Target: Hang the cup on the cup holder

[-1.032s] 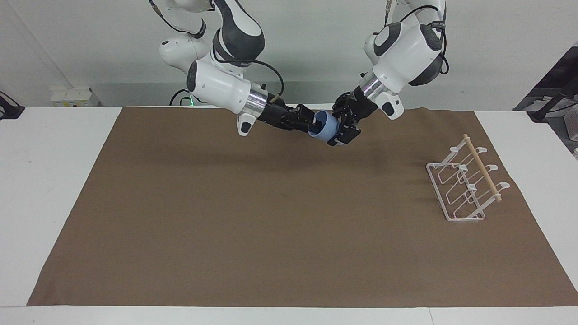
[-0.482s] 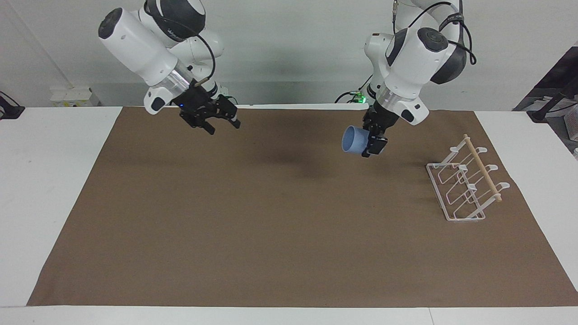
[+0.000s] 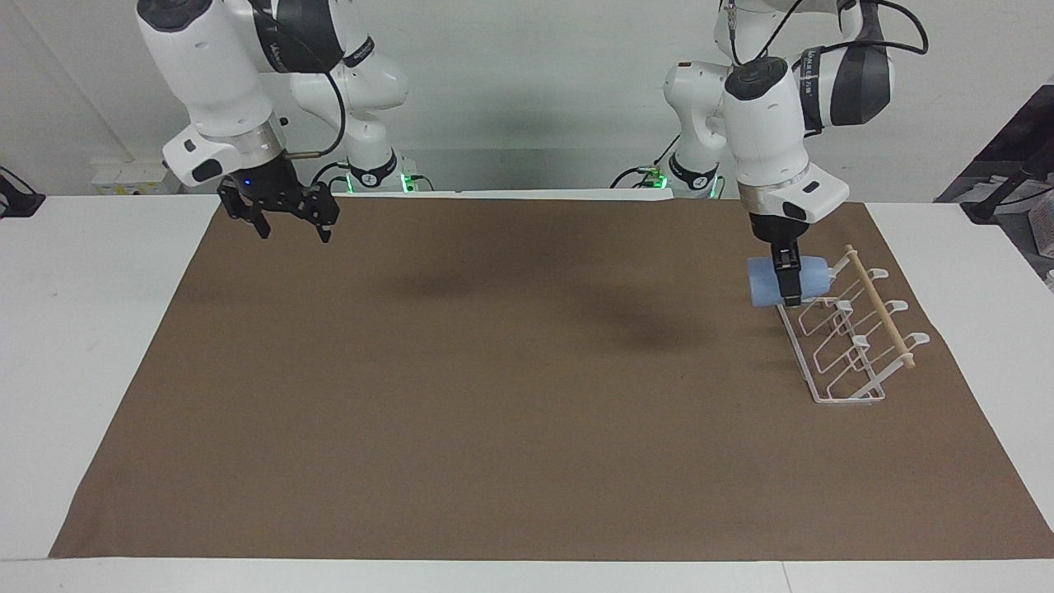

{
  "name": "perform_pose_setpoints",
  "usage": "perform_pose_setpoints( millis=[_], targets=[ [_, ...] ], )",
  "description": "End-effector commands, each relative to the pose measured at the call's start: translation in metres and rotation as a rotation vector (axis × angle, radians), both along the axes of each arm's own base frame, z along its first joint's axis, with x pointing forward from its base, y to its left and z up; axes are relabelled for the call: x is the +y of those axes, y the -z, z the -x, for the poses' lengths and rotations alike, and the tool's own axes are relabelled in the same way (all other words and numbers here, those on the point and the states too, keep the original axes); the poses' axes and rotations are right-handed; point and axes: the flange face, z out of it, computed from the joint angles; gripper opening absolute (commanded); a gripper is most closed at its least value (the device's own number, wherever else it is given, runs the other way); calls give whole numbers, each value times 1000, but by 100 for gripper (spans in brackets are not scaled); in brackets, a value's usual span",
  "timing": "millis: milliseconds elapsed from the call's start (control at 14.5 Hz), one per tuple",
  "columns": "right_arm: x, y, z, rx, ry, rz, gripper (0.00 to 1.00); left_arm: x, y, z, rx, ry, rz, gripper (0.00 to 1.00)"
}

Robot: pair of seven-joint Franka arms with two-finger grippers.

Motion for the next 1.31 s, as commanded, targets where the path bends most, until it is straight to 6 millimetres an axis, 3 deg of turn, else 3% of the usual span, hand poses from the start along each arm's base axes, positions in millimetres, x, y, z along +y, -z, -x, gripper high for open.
perform_pose_setpoints(
  millis=[0,206,413,550,894,1239],
  targets=[
    [-15,-34,-14,43,-16,30,100,8,20,-14,-33,55,-250,37],
    [-21,-30,-17,74,-14,22,100,36,48,-32,-45,104,-554,37],
    [-44,-16,-12,95,-32,2,100,37,78,-44,-30,180,-689,37],
    [-38,-18,-11,87,-39,-2,100,46,106,-55,1,217,-751,37],
    [-28,-17,-10,95,-55,-1,100,62,151,-70,7,237,-773,37],
    [-30,-16,-10,99,-53,-3,100,63,163,-61,-23,196,-749,37]
  ],
)
